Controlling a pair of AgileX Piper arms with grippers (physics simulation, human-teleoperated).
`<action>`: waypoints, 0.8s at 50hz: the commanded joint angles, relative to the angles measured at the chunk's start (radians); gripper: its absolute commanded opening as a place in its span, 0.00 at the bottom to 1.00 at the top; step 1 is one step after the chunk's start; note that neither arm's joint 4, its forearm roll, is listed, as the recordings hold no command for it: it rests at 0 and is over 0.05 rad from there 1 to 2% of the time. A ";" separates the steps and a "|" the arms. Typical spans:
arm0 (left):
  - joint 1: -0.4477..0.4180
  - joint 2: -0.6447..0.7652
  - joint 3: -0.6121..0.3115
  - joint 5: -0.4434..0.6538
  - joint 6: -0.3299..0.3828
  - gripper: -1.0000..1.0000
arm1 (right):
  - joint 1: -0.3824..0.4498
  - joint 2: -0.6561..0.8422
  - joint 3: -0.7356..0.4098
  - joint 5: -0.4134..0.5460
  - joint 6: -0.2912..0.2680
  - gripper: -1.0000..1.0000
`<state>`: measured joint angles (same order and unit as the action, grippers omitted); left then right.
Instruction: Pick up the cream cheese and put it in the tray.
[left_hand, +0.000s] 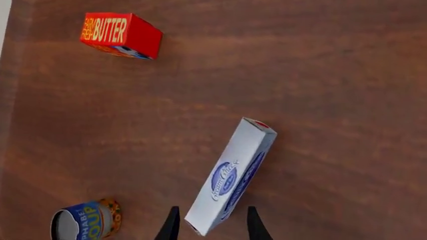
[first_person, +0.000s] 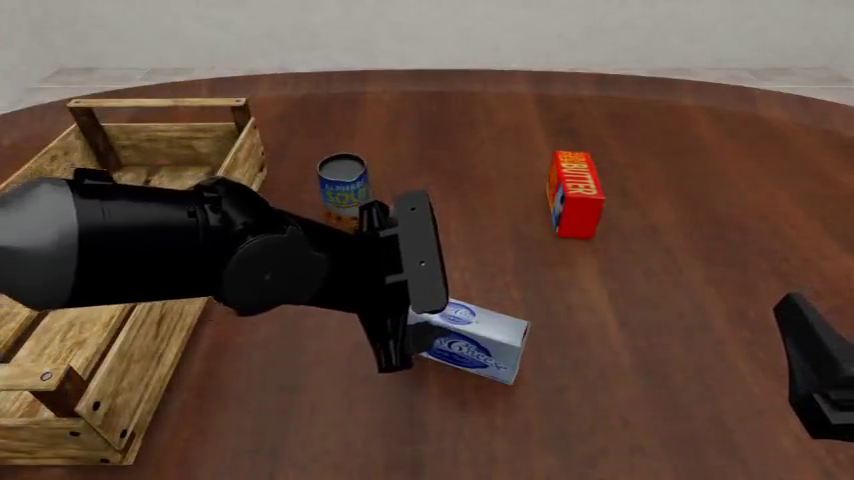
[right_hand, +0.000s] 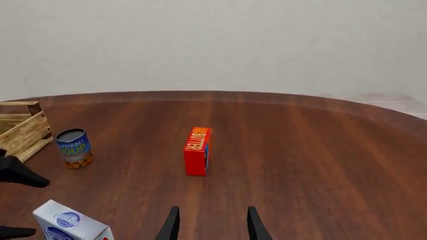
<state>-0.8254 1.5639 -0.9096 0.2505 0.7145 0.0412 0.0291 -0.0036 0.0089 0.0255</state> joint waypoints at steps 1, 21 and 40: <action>0.025 0.044 -0.018 -0.014 0.003 1.00 | 0.002 0.004 0.001 -0.004 0.001 1.00; 0.017 0.077 -0.026 0.009 -0.011 1.00 | 0.003 0.009 0.001 -0.008 0.002 1.00; 0.025 0.128 -0.010 -0.020 -0.021 1.00 | 0.008 0.019 0.003 -0.018 0.003 1.00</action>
<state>-0.8037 1.6669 -0.9300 0.2451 0.6961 0.0466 0.0446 -0.0009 -0.0057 0.0284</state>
